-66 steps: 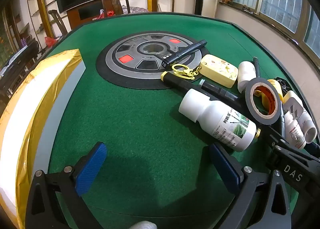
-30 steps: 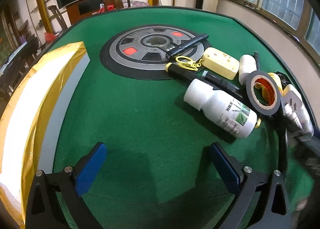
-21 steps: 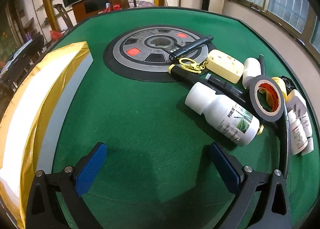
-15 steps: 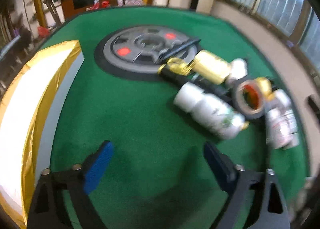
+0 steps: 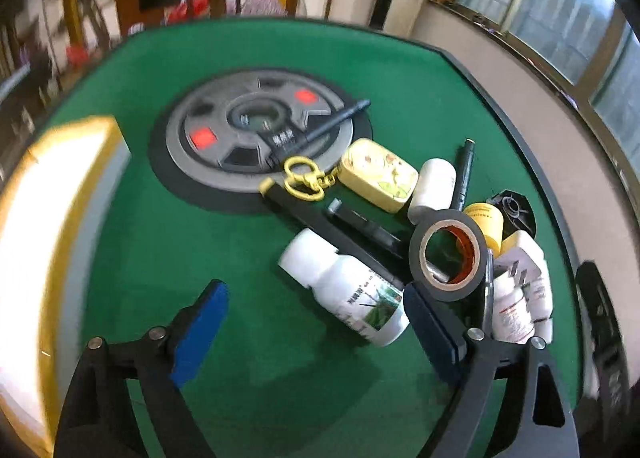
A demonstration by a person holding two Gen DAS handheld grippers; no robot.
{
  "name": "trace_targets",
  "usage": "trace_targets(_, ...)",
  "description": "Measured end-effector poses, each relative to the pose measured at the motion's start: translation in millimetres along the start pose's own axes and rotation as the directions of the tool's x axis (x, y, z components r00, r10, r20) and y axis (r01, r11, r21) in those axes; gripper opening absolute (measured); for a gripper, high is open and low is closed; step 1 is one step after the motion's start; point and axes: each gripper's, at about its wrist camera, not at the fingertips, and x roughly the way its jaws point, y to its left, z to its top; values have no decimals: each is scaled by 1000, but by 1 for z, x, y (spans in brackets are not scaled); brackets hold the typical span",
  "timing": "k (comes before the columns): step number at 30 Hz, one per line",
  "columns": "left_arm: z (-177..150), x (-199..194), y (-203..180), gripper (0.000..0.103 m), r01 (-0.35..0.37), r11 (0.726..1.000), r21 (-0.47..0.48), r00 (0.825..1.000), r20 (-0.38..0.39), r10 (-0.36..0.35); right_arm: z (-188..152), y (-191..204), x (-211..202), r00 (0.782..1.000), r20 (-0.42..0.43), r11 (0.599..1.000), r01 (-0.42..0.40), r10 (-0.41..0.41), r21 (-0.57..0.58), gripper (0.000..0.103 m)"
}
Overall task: Organize rigid objects
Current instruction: 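Move both tools toward the pile of items on the table, then grasp the white green-label bottle with the left tool while the right tool grasps the black tape roll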
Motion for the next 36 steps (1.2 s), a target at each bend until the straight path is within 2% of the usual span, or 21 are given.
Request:
trace_targets(2,-1,8,-4,86,17,1000,-8,1000,-17,-17,0,2,4,1000,-14,1000,-11,11,-9,103)
trace_targets(3,0,14,-9,76,26,1000,8,999,-38,-26,-1,2,6,999,-27,1000,-18,18,-10,102)
trace_targets(4,2,19,-15,71,47,998,33,998,-51,-45,-1,2,9,999,-42,1000,-23,23,-9,102)
trace_targets(6,4,21,-24,58,44,996,72,998,-58,-39,-2,1,13,997,-68,1000,-30,30,-1,102)
trace_targets(9,-4,15,-24,47,74,991,109,996,-58,-68,-3,-1,15,996,-79,999,-31,32,15,102)
trace_targets(11,-10,9,-18,43,95,990,101,994,-66,-89,-3,-1,14,996,-78,999,-31,33,18,102)
trace_targets(14,-16,5,-18,44,109,985,131,993,-55,-103,-4,0,16,995,-87,999,-39,40,11,102)
trace_targets(17,-16,15,-20,64,86,988,126,995,-59,-79,-3,2,15,995,-94,999,-39,38,-3,102)
trace_targets(19,-16,17,-21,64,73,986,150,997,-26,-70,-3,3,14,995,-91,999,-32,31,-10,102)
trace_targets(20,-17,16,-22,48,83,983,164,997,-17,-81,-3,3,14,996,-90,1000,-29,28,-12,102)
trace_targets(21,-19,13,-21,43,125,980,157,992,-26,-122,-2,3,14,996,-89,1000,-25,24,-13,102)
trace_targets(23,-22,4,-16,41,136,981,136,991,-37,-132,-3,4,14,996,-91,1000,-17,15,-19,102)
trace_targets(27,-39,-45,-2,36,152,974,165,986,48,-162,-4,9,16,995,-97,999,-4,0,-44,102)
trace_targets(31,-51,-98,24,33,206,964,168,962,146,-231,-5,10,16,996,-94,999,1,-6,-54,102)
trace_targets(32,-53,-107,31,29,223,961,165,955,159,-249,-5,11,16,995,-96,998,-4,-2,-57,102)
trace_targets(33,-57,-119,40,25,239,957,163,948,175,-267,-4,11,17,995,-103,998,-15,9,-59,102)
trace_targets(36,-63,-127,53,25,244,954,175,942,190,-275,2,17,18,979,-186,993,-103,90,-63,103)
